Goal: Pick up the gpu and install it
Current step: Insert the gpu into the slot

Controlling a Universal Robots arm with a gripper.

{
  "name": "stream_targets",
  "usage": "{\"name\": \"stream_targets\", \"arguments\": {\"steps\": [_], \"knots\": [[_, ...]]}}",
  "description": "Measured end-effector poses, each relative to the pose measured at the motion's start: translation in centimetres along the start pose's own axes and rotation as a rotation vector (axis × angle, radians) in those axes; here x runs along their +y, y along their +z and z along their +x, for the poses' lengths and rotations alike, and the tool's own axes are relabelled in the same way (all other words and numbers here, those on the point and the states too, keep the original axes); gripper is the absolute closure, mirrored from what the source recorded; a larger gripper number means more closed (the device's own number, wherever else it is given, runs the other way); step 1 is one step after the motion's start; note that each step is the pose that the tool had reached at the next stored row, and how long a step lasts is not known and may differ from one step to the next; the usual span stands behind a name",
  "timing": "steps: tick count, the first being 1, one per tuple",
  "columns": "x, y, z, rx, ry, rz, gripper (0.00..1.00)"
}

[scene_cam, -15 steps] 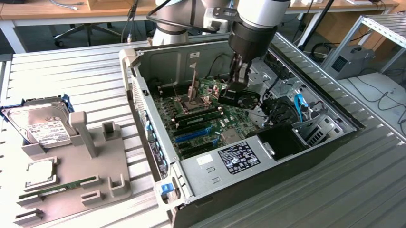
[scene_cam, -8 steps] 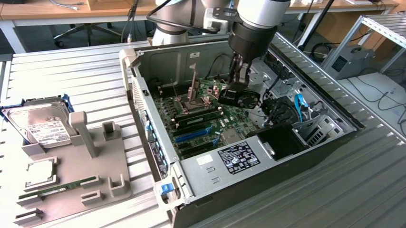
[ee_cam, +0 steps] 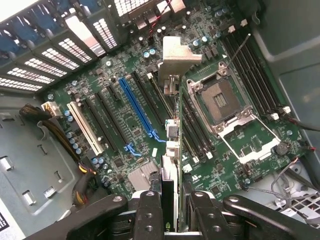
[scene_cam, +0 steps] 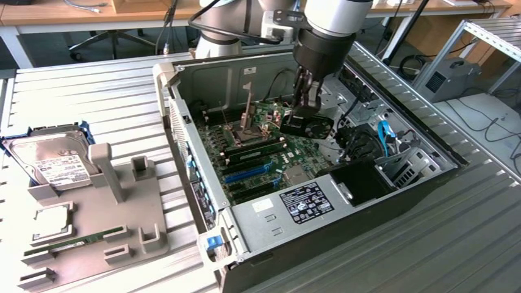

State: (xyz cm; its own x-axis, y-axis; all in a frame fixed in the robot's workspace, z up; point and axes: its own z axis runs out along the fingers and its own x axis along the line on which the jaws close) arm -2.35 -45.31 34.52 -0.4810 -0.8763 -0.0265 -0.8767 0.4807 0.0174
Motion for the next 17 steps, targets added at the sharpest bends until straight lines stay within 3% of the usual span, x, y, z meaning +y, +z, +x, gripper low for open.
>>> {"name": "stream_targets", "arguments": {"steps": [17], "knots": [[0.00, 0.00, 0.00, 0.0012, -0.076, -0.0020, 0.74]]}}
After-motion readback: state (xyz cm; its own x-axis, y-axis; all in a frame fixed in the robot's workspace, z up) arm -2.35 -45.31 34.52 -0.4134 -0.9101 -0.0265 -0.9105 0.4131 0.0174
